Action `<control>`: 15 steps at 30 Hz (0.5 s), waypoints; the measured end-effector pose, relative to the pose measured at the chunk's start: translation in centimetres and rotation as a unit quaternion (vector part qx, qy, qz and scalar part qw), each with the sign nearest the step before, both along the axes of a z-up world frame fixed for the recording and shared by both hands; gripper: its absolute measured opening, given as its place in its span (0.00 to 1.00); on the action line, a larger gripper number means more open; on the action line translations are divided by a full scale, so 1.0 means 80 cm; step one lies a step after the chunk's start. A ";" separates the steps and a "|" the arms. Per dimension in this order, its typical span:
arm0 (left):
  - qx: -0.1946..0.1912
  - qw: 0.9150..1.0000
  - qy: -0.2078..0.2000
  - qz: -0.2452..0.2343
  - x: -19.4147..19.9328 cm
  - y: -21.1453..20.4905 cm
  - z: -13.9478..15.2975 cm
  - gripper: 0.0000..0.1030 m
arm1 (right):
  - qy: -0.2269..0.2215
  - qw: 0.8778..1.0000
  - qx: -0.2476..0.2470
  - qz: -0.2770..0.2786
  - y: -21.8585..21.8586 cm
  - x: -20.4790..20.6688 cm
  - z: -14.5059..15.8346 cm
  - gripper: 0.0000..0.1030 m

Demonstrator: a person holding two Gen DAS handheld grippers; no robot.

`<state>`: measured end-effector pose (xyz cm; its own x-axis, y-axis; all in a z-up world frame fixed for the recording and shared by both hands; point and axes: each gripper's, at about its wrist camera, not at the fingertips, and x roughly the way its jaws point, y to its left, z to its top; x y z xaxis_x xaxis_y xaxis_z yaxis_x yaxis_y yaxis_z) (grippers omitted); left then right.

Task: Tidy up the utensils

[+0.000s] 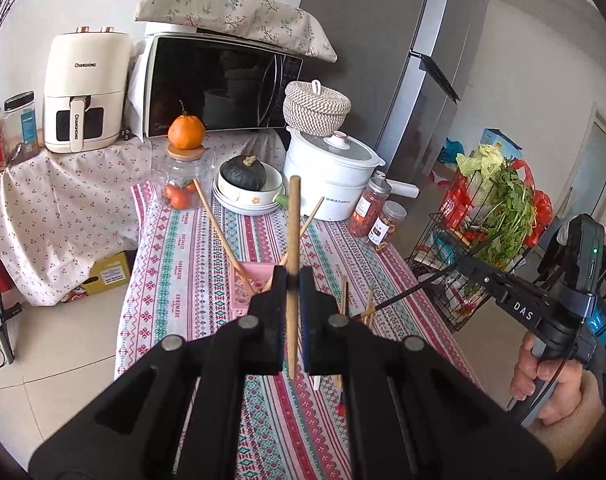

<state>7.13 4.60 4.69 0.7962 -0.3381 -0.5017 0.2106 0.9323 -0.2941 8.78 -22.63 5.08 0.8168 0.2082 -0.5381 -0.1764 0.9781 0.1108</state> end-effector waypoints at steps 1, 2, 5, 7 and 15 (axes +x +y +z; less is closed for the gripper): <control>-0.001 1.000 -0.008 0.008 0.000 0.003 0.004 0.06 | -0.002 1.000 0.005 0.004 0.004 0.001 0.005 0.04; -0.003 1.000 -0.015 0.015 0.001 0.006 0.007 0.06 | -0.004 1.000 0.009 0.009 0.008 0.002 0.010 0.04; -0.011 0.999 -0.029 0.038 0.006 0.016 0.016 0.07 | -0.014 0.999 0.016 0.026 0.022 0.004 0.025 0.04; -0.017 0.998 -0.038 0.054 0.009 0.023 0.019 0.07 | -0.021 0.999 0.019 0.037 0.033 0.005 0.034 0.04; -0.058 0.992 -0.058 0.094 0.020 0.043 0.033 0.06 | -0.026 0.998 0.015 0.059 0.068 0.015 0.050 0.02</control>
<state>8.72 8.06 7.30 0.9004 -0.2285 -0.3702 0.0748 0.9195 -0.3858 9.98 -17.19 9.09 0.8123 0.3199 -0.4878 -0.2959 0.9466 0.1280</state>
